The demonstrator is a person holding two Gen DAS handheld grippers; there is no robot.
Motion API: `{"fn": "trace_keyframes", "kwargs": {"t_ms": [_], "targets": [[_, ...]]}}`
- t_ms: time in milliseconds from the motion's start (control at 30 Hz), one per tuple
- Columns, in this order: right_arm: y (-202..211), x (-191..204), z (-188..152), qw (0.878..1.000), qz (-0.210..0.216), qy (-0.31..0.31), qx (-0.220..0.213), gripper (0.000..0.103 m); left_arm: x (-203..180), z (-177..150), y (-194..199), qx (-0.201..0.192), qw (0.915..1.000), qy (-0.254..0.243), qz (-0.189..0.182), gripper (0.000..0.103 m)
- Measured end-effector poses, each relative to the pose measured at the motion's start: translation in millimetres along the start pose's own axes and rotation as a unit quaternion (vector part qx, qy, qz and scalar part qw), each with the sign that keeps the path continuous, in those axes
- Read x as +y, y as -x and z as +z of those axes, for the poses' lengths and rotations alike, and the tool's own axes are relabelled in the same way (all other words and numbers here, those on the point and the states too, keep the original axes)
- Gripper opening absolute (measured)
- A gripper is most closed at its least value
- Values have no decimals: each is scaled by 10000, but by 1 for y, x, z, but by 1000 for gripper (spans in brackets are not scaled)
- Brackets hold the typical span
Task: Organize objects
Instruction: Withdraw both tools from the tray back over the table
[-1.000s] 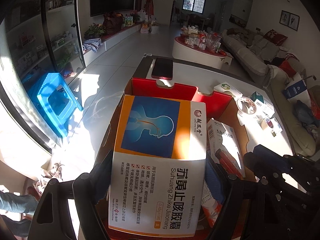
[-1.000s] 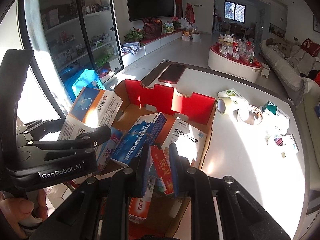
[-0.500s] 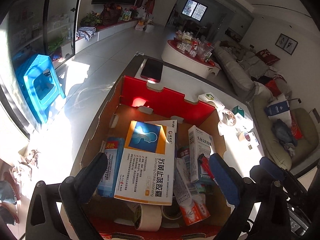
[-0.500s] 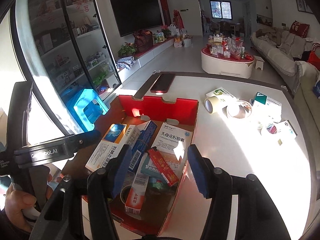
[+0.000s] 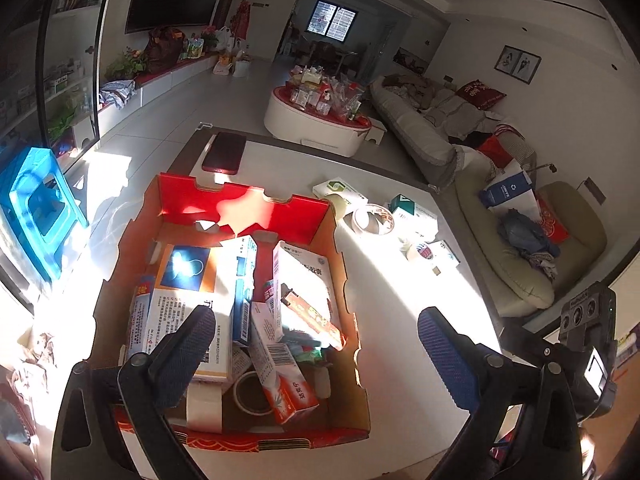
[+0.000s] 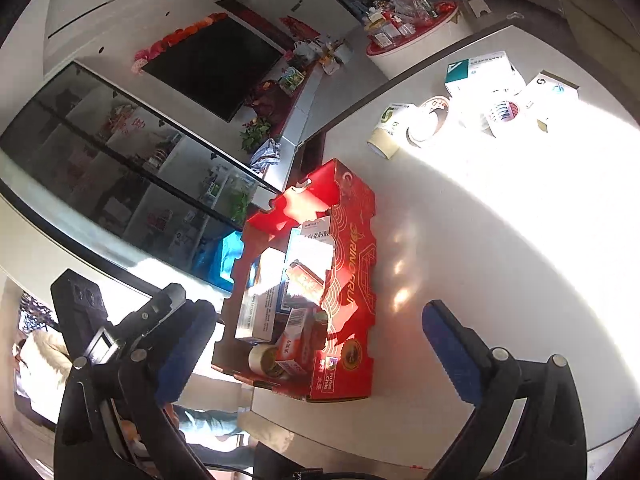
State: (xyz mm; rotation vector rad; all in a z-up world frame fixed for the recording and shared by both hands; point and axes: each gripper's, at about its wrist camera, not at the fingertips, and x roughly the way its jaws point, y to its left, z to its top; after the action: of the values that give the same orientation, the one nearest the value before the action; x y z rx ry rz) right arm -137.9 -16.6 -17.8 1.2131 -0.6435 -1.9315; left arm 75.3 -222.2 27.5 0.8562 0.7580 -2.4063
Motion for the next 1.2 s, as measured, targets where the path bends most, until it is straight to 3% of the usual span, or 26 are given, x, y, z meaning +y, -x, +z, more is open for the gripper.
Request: {"fn": "trace_keyframes", "kwargs": {"t_ms": [67,133,233,267,333,367,433,500,567,633,733,767,867,967,1033,1133,1200], "targets": [[35,11,12,9988,331,0,-365,103,-10,2,7,-63,9997,-24,-235,103],[82,36,22,9912,663,387,-1082,103,-18,6,15,-184,9988,30,-458,103],[123,46,11,9736,355,980,-2029,103,-29,8,19,-283,9964,62,-799,103],[120,39,5,9718,99,1040,-2113,103,-35,6,17,-258,9964,-11,-806,103],[94,12,4,9873,-244,802,-1347,103,-47,0,7,-79,9973,-223,-697,103],[80,-5,2,9944,-109,469,-941,103,-53,-5,2,53,9970,-319,-703,103],[71,-31,-4,9972,-16,-89,-736,103,-61,-12,-4,217,9961,-454,-727,103],[77,-32,2,9975,-111,-191,-670,103,-68,-14,0,186,9958,-510,-737,103],[105,-8,22,9961,129,-17,-875,103,-76,-10,14,-96,9953,-575,-769,103],[148,22,37,9875,368,261,-1509,103,-82,-6,28,-407,9939,-611,-819,103],[183,18,15,9530,1035,394,-2820,103,-85,-4,25,-378,9946,-584,-772,103],[177,6,4,9504,1225,394,-2832,103,-84,-5,19,-252,9958,-536,-703,103],[131,-39,-10,9747,1278,-478,-1768,103,-76,-15,0,73,9979,-334,-559,103],[120,-66,-18,9689,1503,-1097,-1632,103,-77,-19,2,114,9979,-313,-563,103],[133,-59,-5,9688,1475,-1121,-1646,103,-82,-15,21,-172,9963,-327,-771,103],[184,-14,21,9533,1995,-580,-2193,103,-93,-7,60,-999,9835,-441,-1441,103],[215,7,18,9229,2608,8,-2832,103,-94,-8,69,-1269,9693,-430,-2064,103]]}}
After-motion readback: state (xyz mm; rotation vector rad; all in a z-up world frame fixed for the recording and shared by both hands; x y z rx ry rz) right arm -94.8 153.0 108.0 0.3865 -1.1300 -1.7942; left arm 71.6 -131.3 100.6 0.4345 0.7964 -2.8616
